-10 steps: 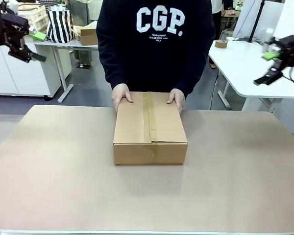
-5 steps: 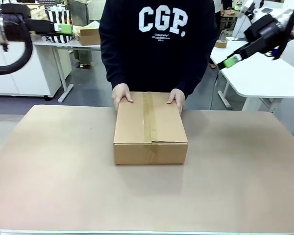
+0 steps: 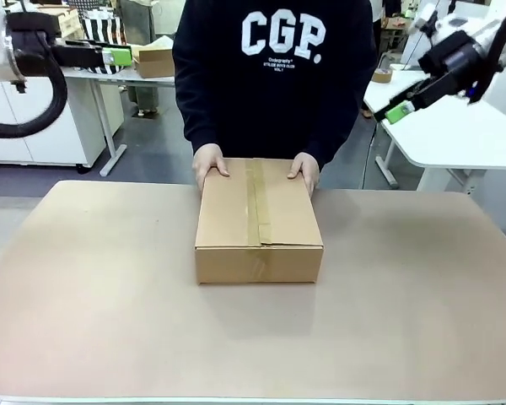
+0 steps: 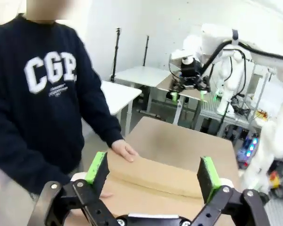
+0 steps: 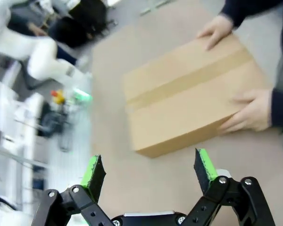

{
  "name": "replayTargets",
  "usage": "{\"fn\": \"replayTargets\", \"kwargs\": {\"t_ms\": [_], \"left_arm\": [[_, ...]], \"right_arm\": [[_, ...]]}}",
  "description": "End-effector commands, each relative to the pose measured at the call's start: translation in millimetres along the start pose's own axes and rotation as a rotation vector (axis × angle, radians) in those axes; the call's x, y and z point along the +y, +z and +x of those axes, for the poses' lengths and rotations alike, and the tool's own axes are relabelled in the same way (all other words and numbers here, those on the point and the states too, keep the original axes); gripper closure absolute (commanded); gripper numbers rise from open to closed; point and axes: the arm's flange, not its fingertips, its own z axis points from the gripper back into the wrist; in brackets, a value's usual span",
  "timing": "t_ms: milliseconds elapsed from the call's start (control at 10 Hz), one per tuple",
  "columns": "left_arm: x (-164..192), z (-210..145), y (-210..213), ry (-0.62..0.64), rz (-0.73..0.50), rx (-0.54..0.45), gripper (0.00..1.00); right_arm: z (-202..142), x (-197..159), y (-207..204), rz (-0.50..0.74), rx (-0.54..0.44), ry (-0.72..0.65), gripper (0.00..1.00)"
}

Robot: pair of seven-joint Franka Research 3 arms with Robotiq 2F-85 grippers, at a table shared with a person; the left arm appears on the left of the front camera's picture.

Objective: Pack the gift set into the box.
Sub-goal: Press and hold the closed box until the human finishes sealing it.

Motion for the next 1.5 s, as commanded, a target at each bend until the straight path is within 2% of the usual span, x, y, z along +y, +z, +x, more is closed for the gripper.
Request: {"fn": "replayTargets", "kwargs": {"t_ms": [0, 100, 200, 300, 400, 600, 700, 900, 1000, 1100, 1200, 1300, 1400], "left_arm": [[-28.6, -41.4, -25.8, -0.334, -0.087, -0.006, 0.00], [-39.2, -57.3, -32.5, -0.398, -0.136, 0.027, 0.00], [-48.7, -74.9, -41.3, -0.428, -0.183, 0.090, 0.00], [-58.5, -90.3, -54.4, -0.372, -0.277, 0.124, 0.00], [-64.6, -105.5, -71.9, -0.358, -0.296, 0.144, 0.00], [-82.3, -133.9, -114.4, -0.296, -0.319, 0.148, 0.00], [-88.9, -141.2, -135.9, -0.270, -0.336, 0.162, 0.00], [-92.4, -159.2, -171.4, -0.243, -0.305, 0.196, 0.00], [-86.3, -173.8, -180.4, -0.214, -0.295, 0.211, 0.00], [-72.6, -182.2, -182.0, -0.167, -0.227, 0.288, 0.00], [-45.1, -167.8, -164.0, -0.025, -0.074, 0.382, 0.00], [-90.7, -180.4, -177.6, -0.214, -0.295, 0.245, 0.00], [-69.0, -185.8, -170.8, -0.149, -0.197, 0.317, 0.00]], "right_arm": [[8.1, 1.7, -36.6, -0.247, -0.093, 0.428, 0.00], [8.7, 1.9, -61.8, -0.310, -0.105, 0.569, 0.00], [6.1, -1.4, -90.3, -0.184, -0.203, 0.561, 0.00], [-2.0, -6.3, -120.0, -0.018, -0.244, 0.518, 0.00], [-9.0, -9.6, -143.1, 0.067, -0.296, 0.493, 0.00], [-31.0, -19.4, -180.3, 0.145, -0.368, 0.481, 0.00], [-40.0, -24.2, -193.8, 0.192, -0.350, 0.439, 0.00], [-55.8, -29.5, -216.0, 0.233, -0.231, 0.370, 0.00], [-64.7, -34.5, -222.4, 0.194, -0.183, 0.337, 0.00], [-69.9, -35.0, -218.5, 0.138, -0.080, 0.292, 0.00], [-73.4, -30.7, -224.9, 0.222, -0.262, 0.375, 0.00], [-73.4, -30.7, -224.9, 0.222, -0.262, 0.375, 0.00], [-80.3, -37.6, -222.8, 0.186, -0.184, 0.341, 0.00]]}}
